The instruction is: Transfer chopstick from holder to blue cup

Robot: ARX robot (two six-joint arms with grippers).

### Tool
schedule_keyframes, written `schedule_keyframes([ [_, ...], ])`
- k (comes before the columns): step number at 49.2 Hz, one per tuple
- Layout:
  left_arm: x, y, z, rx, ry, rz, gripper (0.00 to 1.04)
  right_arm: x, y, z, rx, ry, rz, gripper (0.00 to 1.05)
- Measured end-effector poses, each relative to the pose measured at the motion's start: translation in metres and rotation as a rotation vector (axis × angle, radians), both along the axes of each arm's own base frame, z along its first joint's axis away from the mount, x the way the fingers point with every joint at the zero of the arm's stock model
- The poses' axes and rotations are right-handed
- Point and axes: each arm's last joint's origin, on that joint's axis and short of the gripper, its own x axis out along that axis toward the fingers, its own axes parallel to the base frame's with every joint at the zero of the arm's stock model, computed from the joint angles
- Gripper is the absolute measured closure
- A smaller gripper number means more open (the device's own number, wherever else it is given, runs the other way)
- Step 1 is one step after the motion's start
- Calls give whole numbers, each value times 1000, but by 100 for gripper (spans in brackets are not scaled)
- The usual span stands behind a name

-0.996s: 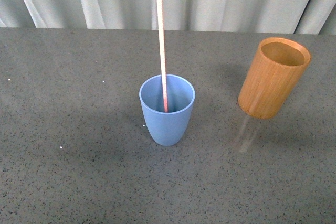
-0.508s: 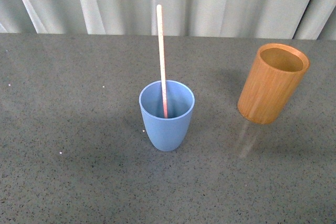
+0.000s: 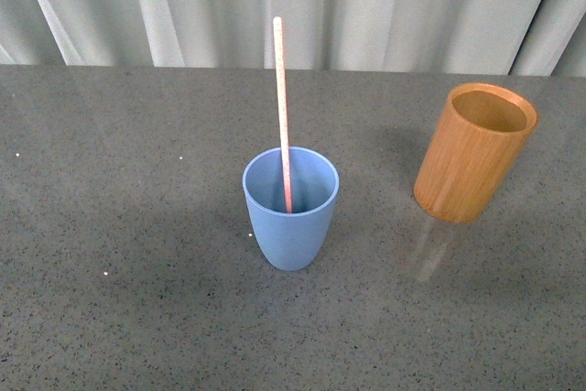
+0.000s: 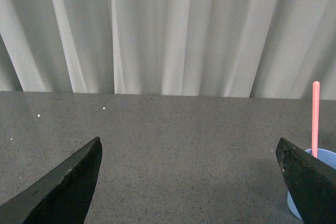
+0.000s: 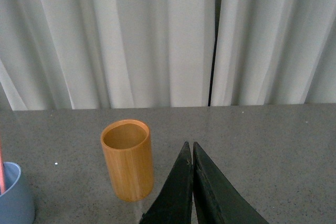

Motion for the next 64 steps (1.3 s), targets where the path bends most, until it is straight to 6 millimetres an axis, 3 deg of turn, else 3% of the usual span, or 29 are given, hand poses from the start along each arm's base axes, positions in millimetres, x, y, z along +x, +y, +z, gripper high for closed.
schedule_keyframes([
  [13, 0, 0, 0, 0, -1, 0, 7, 0, 0, 0, 0, 3, 0, 100],
  [42, 0, 0, 0, 0, -1, 0, 7, 0, 0, 0, 0, 3, 0, 9],
  [64, 0, 0, 0, 0, -1, 0, 7, 0, 0, 0, 1, 3, 0, 10],
])
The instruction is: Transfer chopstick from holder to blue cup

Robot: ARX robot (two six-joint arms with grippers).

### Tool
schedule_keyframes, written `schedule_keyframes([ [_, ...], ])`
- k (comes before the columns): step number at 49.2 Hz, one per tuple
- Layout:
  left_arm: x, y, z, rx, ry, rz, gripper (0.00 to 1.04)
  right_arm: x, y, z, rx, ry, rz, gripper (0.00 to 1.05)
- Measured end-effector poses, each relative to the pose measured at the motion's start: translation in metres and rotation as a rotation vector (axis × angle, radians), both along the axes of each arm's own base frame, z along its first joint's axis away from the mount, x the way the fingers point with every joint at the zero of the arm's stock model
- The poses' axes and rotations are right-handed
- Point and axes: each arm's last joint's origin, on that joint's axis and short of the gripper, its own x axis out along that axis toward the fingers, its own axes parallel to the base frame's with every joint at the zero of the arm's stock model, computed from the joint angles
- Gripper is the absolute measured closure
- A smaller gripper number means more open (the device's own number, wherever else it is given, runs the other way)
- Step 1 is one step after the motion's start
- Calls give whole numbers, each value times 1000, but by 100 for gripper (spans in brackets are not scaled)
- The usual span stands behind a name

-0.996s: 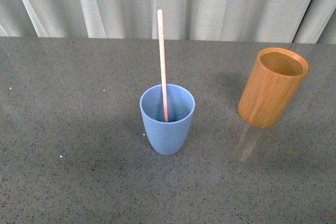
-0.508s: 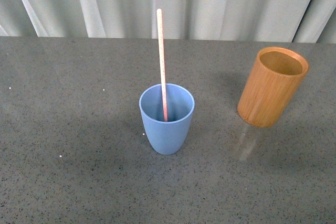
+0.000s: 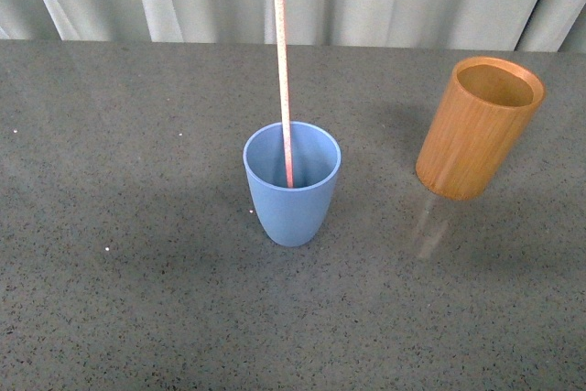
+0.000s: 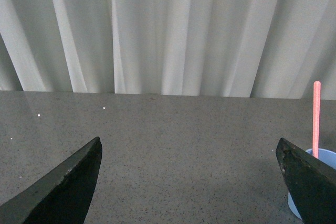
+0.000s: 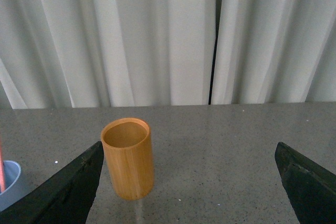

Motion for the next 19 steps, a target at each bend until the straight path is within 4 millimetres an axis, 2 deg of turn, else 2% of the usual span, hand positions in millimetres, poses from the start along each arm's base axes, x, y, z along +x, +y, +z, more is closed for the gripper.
schedule_keyframes([
  [19, 0, 0, 0, 0, 0, 0, 7, 0, 0, 0, 0, 0, 0, 10],
])
